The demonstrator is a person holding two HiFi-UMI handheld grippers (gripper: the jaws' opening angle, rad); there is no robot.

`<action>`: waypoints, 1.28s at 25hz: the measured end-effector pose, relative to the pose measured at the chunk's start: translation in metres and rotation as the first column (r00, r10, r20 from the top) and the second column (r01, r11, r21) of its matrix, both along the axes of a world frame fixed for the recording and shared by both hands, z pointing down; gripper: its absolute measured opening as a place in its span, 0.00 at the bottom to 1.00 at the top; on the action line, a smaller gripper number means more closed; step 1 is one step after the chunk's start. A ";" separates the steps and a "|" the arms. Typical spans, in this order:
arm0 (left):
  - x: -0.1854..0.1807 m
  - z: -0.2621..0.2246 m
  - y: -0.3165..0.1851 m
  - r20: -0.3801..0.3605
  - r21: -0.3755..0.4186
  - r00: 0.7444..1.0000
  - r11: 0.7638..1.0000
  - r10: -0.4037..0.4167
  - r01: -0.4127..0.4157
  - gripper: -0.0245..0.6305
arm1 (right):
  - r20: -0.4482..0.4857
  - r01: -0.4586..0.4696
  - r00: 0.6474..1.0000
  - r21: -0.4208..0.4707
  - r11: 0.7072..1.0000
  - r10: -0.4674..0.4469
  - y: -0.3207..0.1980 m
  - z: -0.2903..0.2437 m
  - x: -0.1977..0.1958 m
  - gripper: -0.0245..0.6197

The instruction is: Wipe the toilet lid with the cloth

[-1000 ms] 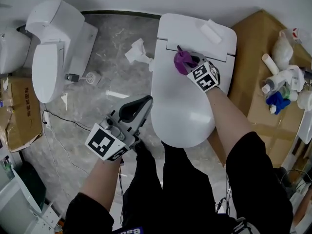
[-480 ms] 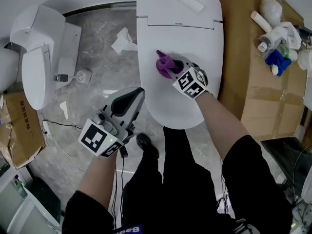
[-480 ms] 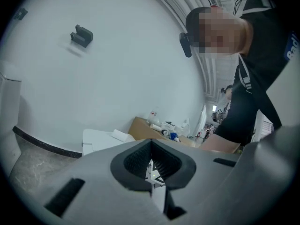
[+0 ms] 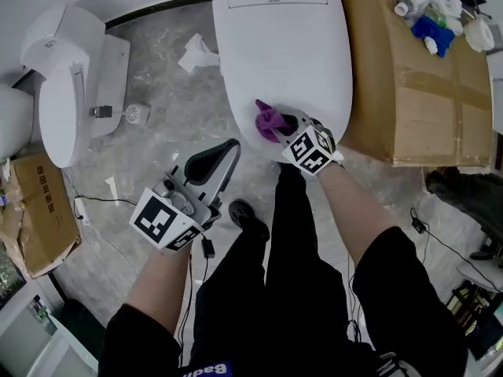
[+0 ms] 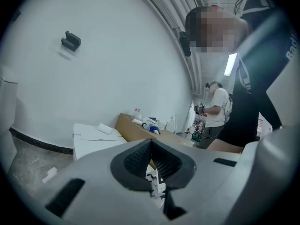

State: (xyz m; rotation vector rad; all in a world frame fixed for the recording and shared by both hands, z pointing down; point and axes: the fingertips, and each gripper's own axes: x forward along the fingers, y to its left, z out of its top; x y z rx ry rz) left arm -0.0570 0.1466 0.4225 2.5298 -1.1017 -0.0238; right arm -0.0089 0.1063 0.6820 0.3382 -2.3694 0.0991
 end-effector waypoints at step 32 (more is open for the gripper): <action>0.009 -0.051 -0.160 -0.011 0.037 0.994 0.993 -0.110 0.110 0.06 | 0.014 0.001 1.000 0.060 0.998 -0.002 -0.239 -0.056 0.015 0.15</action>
